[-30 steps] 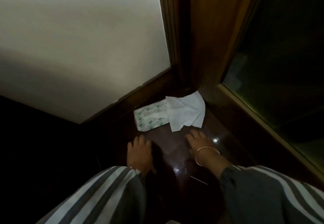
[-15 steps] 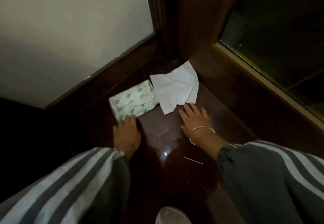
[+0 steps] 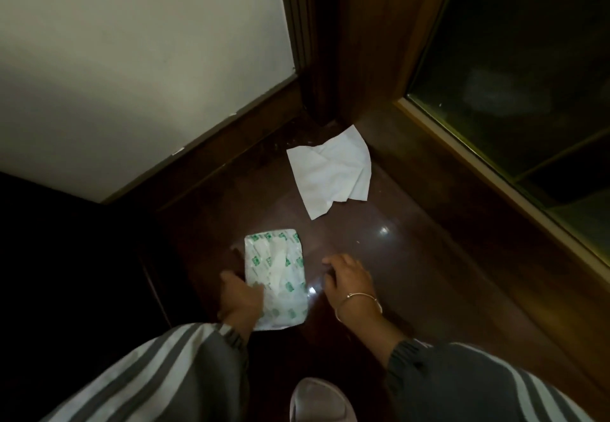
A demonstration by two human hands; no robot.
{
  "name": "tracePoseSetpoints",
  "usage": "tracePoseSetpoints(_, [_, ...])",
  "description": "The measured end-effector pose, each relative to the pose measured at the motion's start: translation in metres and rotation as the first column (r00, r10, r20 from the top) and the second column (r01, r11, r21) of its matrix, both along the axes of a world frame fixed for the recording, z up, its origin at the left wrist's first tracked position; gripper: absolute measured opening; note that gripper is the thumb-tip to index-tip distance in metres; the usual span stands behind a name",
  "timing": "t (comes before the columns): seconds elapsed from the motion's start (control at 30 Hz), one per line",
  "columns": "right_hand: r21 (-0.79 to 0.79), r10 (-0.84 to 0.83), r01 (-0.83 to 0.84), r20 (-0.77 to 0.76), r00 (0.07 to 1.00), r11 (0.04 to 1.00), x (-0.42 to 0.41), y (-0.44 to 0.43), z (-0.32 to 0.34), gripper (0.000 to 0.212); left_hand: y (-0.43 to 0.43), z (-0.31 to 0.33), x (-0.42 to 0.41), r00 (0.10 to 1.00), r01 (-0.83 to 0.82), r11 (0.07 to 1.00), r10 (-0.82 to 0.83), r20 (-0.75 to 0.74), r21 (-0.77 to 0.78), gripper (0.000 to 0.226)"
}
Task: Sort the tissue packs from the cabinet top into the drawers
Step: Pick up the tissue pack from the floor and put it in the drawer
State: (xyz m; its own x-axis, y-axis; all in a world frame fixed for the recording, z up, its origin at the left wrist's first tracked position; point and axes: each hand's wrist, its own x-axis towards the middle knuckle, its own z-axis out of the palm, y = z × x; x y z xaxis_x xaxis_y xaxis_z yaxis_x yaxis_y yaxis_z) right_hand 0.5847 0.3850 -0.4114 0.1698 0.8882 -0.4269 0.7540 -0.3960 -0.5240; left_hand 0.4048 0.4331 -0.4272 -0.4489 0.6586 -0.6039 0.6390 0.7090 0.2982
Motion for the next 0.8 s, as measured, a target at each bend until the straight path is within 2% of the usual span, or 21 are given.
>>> tracePoseSetpoints(0.07, [0.001,-0.106,0.106,-0.107,0.989,0.994,-0.006,-0.007,0.009,0.031,-0.006,0.006,0.006,0.996,-0.029,1.000,0.029,0.079,-0.002,0.036])
tracePoseSetpoints(0.13, [-0.020,-0.238,0.241,-0.238,0.942,0.970,-0.006,-0.016,0.024,0.026,-0.006,0.027,0.022,0.966,-0.141,0.989,0.129,0.224,0.037,0.027])
tracePoseSetpoints(0.2, [-0.099,-0.387,0.380,-0.393,0.834,0.920,-0.001,-0.024,0.051,0.034,-0.005,0.065,0.045,0.860,-0.290,0.956,0.240,0.450,0.045,0.024])
tracePoseSetpoints(0.27, [-0.241,-0.546,0.502,-0.528,0.650,0.831,0.006,-0.031,0.089,0.039,-0.006,0.113,0.071,0.728,-0.333,0.943,0.266,0.633,-0.013,0.025])
tracePoseSetpoints(0.37, [-0.454,-0.673,0.545,-0.672,0.309,0.705,0.029,-0.038,0.158,0.015,-0.010,0.189,0.102,0.583,-0.324,0.942,0.269,0.766,-0.083,0.028])
tracePoseSetpoints(0.4, [-0.475,-0.668,0.538,-0.704,0.243,0.696,0.038,-0.042,0.184,0.011,-0.014,0.216,0.108,0.542,-0.310,0.945,0.266,0.797,-0.104,0.028])
tracePoseSetpoints(0.5, [-0.389,-0.643,0.630,-0.729,0.234,0.672,0.061,-0.056,0.263,0.017,-0.029,0.298,0.117,0.541,-0.189,0.977,0.183,0.821,-0.093,0.026])
tracePoseSetpoints(0.6, [-0.272,-0.577,0.660,-0.760,0.300,0.701,0.072,-0.076,0.346,0.020,-0.055,0.385,0.114,0.556,-0.008,0.999,0.047,0.830,-0.051,0.020])
tracePoseSetpoints(0.67, [-0.190,-0.509,0.642,-0.783,0.357,0.743,0.070,-0.096,0.397,0.016,-0.080,0.444,0.101,0.609,0.112,0.992,-0.108,0.786,0.050,0.018])
tracePoseSetpoints(0.8, [-0.099,-0.384,0.561,-0.824,0.417,0.822,0.047,-0.147,0.478,0.018,-0.151,0.544,0.035,0.726,0.238,0.914,-0.392,0.564,0.328,0.021])
